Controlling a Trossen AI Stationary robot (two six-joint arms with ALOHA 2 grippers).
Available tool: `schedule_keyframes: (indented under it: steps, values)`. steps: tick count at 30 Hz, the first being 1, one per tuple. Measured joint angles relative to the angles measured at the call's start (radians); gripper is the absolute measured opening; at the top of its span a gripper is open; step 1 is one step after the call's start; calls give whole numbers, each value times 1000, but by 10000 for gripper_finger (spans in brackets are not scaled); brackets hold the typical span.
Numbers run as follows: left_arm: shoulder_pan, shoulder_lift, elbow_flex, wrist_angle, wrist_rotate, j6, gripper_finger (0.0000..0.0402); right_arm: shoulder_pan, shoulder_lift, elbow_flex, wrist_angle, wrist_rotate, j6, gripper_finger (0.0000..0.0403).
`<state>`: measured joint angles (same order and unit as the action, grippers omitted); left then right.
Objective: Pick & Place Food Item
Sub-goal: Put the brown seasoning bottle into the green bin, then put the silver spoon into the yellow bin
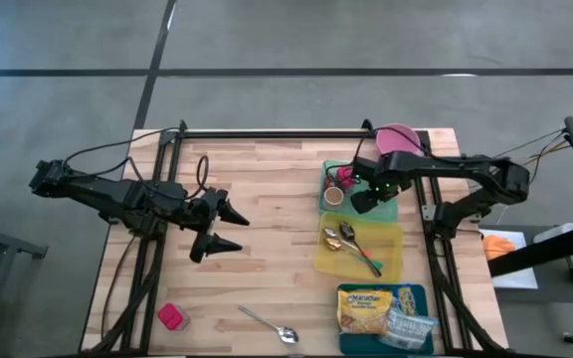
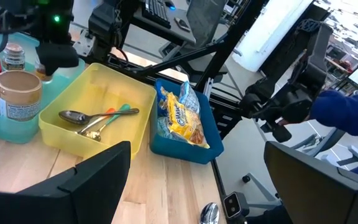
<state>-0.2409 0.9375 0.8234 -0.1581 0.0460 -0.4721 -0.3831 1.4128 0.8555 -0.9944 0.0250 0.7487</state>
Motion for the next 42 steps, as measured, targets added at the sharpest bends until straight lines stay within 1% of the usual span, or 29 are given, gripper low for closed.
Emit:
schedule_keyframes:
  steps: [7,19,21,26,30,32,34,39,42]
  values:
    - [0,0,0,-3,1,-7,377,-24,52,0,37,-56,-54,168]
    - [0,4,-12,-10,1,-8,377,-41,89,0,44,-60,-99,170]
    - [0,5,-12,-11,1,-8,377,-41,90,0,45,-60,-99,196]
    - [0,5,-12,-11,2,-8,377,-41,90,0,46,-60,-98,291]
    - [0,5,-12,-11,2,-8,377,-41,90,0,48,-59,-97,341]
    - [0,5,-12,-11,3,-8,377,-40,89,0,48,-52,-96,356]
    - [0,5,-13,-11,9,-8,377,-40,87,0,48,-49,-94,363]
    - [0,5,-13,-11,57,-8,377,-33,56,0,48,-49,-87,366]
    - [0,5,-13,-11,97,-17,377,-23,16,-1,48,-49,-68,366]
